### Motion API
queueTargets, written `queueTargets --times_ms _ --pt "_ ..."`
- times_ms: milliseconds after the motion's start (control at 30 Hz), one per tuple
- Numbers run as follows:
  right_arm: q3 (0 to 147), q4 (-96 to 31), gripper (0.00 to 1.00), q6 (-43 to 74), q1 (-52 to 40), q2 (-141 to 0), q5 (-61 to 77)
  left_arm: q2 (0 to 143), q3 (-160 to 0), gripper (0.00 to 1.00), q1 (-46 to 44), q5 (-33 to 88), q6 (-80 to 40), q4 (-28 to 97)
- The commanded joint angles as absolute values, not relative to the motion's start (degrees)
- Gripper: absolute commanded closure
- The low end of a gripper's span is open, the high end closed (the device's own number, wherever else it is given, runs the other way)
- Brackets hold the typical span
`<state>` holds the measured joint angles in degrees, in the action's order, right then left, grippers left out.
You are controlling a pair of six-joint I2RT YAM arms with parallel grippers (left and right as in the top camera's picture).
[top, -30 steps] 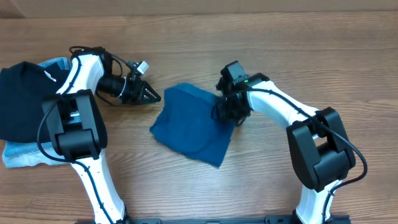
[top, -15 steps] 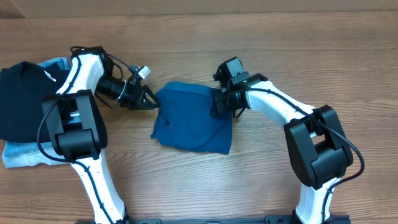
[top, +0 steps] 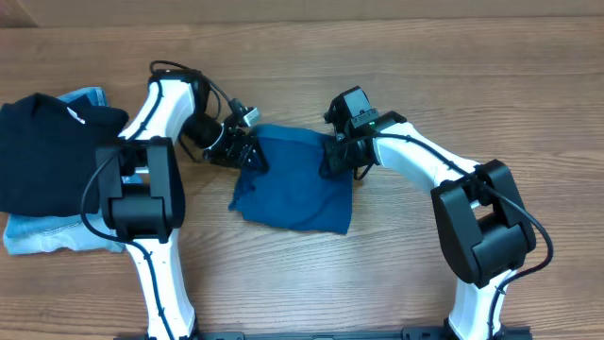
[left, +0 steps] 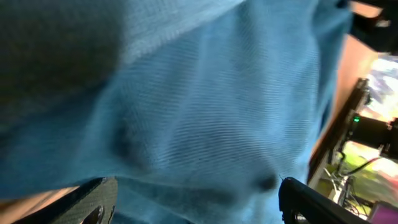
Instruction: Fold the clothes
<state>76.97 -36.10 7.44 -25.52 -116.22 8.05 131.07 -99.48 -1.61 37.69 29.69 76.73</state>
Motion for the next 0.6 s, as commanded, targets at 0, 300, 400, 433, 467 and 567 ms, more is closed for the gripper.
queueTargets --times_ms 0,300,400,433,467,567 --pt "76.8 -37.4 0.75 7.0 -25.0 -117.3 6.0 130.6 -99.7 0.11 -4.1 27.7 21.9 75.3" --pt "76.8 -37.9 0.74 7.0 -25.0 -117.3 6.0 130.9 -97.5 0.10 -8.3 16.8 14.2 74.5" --pt "76.8 -37.9 0.74 7.0 -25.0 -117.3 6.0 130.9 -97.5 0.13 -8.3 11.2 8.1 74.0" --pt "76.8 -37.9 0.74 7.0 -25.0 -117.3 6.0 130.9 -97.5 0.12 -8.3 9.1 6.1 73.6" --pt "76.8 -37.9 0.74 7.0 -25.0 -117.3 6.0 130.9 -97.6 0.11 -8.3 7.3 3.7 73.2" --pt "76.8 -37.9 0.74 7.0 -25.0 -117.3 6.0 130.9 -97.6 0.10 -8.3 7.3 3.6 73.0"
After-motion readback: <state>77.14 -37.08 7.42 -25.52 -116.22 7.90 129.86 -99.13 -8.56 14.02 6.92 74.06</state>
